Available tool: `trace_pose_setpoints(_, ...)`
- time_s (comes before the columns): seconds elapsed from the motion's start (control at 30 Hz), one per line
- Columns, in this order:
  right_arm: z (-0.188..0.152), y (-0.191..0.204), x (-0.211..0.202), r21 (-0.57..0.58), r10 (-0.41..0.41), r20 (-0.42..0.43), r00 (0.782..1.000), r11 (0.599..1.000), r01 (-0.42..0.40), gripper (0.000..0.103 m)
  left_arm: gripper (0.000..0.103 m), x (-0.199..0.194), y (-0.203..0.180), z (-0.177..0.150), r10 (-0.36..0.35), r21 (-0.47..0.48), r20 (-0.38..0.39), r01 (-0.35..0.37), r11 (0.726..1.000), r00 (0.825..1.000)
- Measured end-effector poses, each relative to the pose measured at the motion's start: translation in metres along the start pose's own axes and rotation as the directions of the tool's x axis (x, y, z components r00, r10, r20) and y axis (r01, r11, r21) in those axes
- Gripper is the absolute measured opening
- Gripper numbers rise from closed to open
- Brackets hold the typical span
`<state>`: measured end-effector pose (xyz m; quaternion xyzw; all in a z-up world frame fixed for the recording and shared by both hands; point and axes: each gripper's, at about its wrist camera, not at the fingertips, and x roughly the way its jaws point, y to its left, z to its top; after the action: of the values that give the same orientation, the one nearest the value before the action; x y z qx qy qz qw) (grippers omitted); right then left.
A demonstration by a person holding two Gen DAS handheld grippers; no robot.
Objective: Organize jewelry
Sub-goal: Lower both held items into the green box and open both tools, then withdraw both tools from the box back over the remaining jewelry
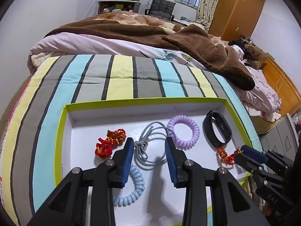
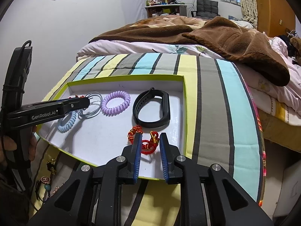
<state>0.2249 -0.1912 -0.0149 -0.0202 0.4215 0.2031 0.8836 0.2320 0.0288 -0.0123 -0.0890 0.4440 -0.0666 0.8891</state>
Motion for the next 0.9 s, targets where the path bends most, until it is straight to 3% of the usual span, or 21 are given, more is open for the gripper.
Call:
trace_pose_setpoints(0.03, 0.0, 0.0, -0.001, 0.002, 0.014, 0.006, 1.0, 1.0, -0.014, 0.039, 0.036, -0.002, 0.0, -0.001, 0.0, -0.002, 0.001, 0.0, 1.0, 1.0)
trace_pose_setpoints(0.07, -0.001, 0.0, -0.003, 0.004, 0.02, 0.008, 1.0, 1.0, -0.02, 0.041, 0.036, -0.004, -0.001, -0.001, -0.001, -0.001, 0.005, 0.001, 1.0, 1.0)
trace_pose_setpoints(0.5, -0.008, 0.009, -0.033, 0.017, 0.021, 0.056, 0.998, 1.0, -0.022, 0.041, 0.038, -0.049, -0.009, -0.017, -0.032, 0.017, 0.057, 0.031, 0.999, 0.998)
trace_pose_setpoints(0.9, -0.048, 0.03, -0.061, 0.041, 0.106, 0.057, 0.993, 0.993, -0.109, 0.041, 0.039, -0.096, 0.004, -0.071, -0.042, -0.041, 0.101, 0.047, 0.998, 0.994)
